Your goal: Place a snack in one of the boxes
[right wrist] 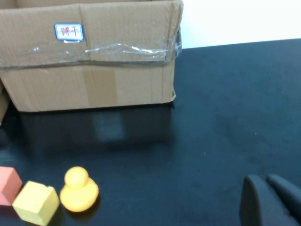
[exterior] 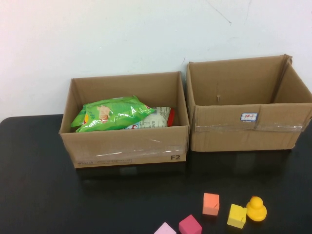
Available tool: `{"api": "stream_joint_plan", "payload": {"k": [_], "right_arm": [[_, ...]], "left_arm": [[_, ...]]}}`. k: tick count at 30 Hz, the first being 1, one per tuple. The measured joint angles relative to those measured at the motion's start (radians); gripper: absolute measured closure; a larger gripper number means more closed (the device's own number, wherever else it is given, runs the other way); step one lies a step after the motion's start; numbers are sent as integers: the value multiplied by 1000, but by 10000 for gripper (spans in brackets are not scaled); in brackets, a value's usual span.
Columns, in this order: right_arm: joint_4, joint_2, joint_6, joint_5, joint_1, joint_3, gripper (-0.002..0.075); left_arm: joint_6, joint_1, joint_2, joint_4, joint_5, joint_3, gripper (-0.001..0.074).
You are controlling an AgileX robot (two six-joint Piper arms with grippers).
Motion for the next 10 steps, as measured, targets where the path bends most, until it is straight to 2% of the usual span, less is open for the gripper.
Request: {"api": "stream_joint_plan", "payload": {"k": [10], "right_arm": [[-34,0,-7,2,23,0,727]], "left_arm": [[0,0,0,0,0,0,736]]}}
